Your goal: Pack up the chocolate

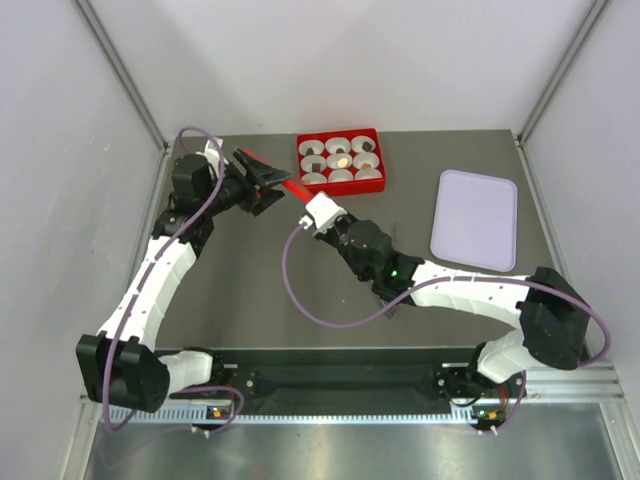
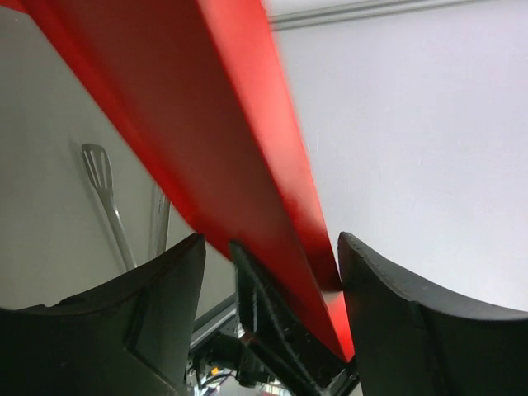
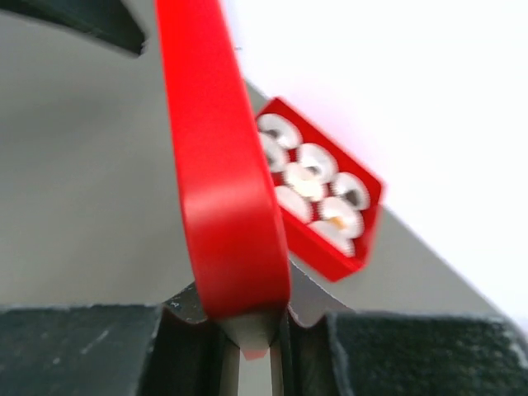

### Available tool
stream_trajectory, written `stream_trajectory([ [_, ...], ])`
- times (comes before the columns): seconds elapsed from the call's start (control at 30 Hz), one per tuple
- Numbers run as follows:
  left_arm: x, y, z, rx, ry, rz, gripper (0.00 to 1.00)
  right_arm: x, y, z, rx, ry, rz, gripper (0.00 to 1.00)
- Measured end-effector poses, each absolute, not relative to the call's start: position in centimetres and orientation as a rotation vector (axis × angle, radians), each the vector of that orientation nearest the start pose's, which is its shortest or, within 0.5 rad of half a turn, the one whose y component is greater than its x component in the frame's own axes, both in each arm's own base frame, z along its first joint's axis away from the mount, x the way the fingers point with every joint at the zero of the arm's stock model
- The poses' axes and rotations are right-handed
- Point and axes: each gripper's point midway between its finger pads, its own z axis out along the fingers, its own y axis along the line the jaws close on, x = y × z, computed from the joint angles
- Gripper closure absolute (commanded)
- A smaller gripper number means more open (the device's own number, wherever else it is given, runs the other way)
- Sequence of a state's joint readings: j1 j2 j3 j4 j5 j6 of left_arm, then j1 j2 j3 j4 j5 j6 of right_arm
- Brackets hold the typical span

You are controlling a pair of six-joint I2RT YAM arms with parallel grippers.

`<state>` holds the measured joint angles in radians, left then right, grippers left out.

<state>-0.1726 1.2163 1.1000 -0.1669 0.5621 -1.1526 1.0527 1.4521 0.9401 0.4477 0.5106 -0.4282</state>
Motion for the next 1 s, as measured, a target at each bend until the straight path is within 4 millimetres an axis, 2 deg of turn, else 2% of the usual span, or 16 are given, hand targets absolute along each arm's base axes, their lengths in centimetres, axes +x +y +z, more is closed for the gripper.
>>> stream_trajectory([
  [0.2, 33.5, -19.4, 31.9, -0.501, 2.003, -1.453, 0.29, 32.4, 33.3, 27.5, -0.819, 1.374, -0.144, 1.00],
  [0.33, 33.1, -19.7, 31.6, -0.478, 2.023, -1.488, 0.35, 32.8, 33.5, 27.3, -0.851, 1.351, -0.271, 1.00],
  [0.4, 32.9, -19.9, 31.4, -0.471, 2.035, -1.507, 0.44, 32.9, 33.5, 26.9, -0.873, 1.341, -0.336, 1.00],
  [0.43, 32.8, -20.0, 31.3, -0.468, 2.042, -1.518, 0.54, 32.9, 33.7, 26.6, -0.886, 1.334, -0.363, 1.00],
  [0.5, 32.6, -20.2, 31.1, -0.460, 2.049, -1.533, 0.67, 32.8, 33.9, 26.1, -0.912, 1.324, -0.408, 0.98],
  [0.53, 32.5, -20.2, 30.9, -0.457, 2.057, -1.538, 0.81, 32.7, 34.0, 26.0, -0.915, 1.323, -0.425, 0.93],
  [0.6, 32.4, -20.4, 30.8, -0.466, 2.069, -1.573, 0.90, 32.4, 34.0, 25.8, -0.938, 1.316, -0.449, 0.87],
  [0.63, 32.4, -20.6, 31.0, -0.456, 2.064, -1.593, 1.00, 32.2, 34.1, 25.4, -0.962, 1.316, -0.462, 0.75],
  [0.7, 32.2, -20.8, 31.0, -0.440, 2.074, -1.614, 1.00, 32.0, 34.2, 25.0, -0.970, 1.325, -0.461, 0.65],
  [0.73, 32.2, -20.9, 30.8, -0.425, 2.078, -1.616, 1.00, 31.9, 34.3, 24.9, -0.974, 1.329, -0.450, 0.54],
  [0.8, 32.4, -21.0, 30.2, -0.419, 2.095, -1.609, 1.00, 31.6, 34.3, 24.9, -0.975, 1.344, -0.421, 0.38],
  [0.83, 32.5, -21.0, 29.8, -0.420, 2.108, -1.605, 1.00, 31.4, 34.3, 24.9, -0.976, 1.351, -0.396, 0.24],
  [0.93, 32.7, -21.1, 29.1, -0.393, 2.126, -1.598, 1.00, 30.4, 34.1, 25.6, -0.967, 1.381, -0.292, 0.06],
  [1.0, 32.8, -21.1, 29.0, -0.363, 2.128, -1.594, 1.00, 29.3, 33.8, 26.3, -0.965, 1.406, -0.194, 0.06],
])
